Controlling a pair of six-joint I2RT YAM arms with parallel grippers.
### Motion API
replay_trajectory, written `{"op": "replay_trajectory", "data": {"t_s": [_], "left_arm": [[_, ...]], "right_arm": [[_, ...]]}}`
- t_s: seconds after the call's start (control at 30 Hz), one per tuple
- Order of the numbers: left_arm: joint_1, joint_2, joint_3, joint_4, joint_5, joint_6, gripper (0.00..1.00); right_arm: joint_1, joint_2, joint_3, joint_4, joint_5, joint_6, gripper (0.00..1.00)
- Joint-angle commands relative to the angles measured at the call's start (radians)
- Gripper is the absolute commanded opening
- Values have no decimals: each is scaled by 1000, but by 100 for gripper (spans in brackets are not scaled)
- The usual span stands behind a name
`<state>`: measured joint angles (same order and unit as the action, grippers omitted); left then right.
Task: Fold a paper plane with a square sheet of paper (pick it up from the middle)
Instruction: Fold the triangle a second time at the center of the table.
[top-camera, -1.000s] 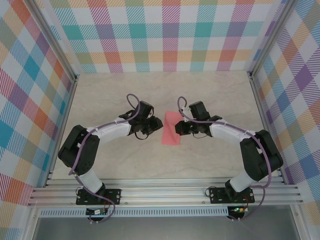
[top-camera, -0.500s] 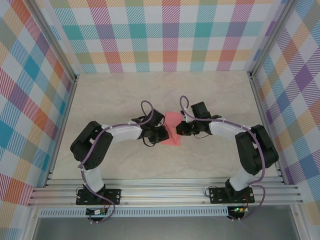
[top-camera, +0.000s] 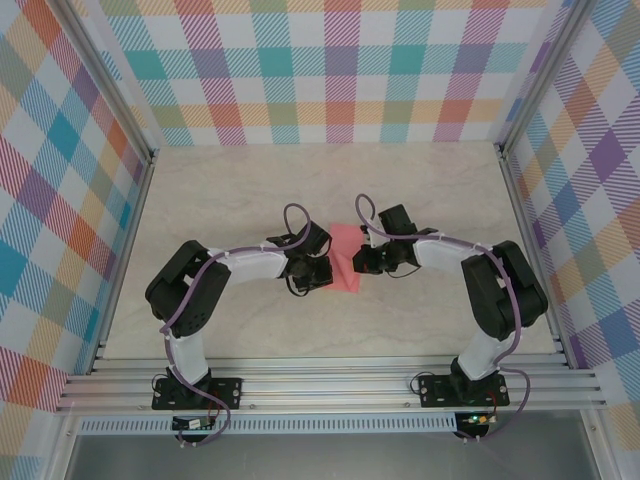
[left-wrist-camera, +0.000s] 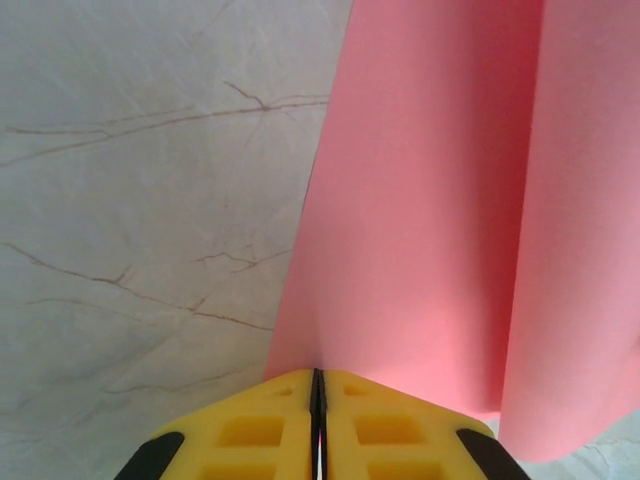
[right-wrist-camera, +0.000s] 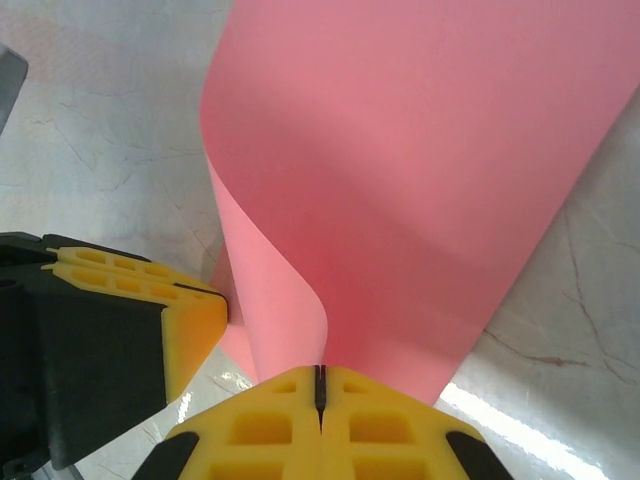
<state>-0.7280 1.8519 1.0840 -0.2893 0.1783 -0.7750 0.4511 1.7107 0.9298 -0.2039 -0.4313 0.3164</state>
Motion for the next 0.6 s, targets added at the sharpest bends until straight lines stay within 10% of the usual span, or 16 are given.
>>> {"op": "replay_trajectory", "data": {"t_s": [0.0,0.57], "left_arm": [[-11,-5,8,-114,-97,36,10],[-12,-8,51,-131,-109,74,11]], "right_arm": [[-8,12,38,-27,-13,-32,3],[-17,98,119,-91,8,-121,5]]}}
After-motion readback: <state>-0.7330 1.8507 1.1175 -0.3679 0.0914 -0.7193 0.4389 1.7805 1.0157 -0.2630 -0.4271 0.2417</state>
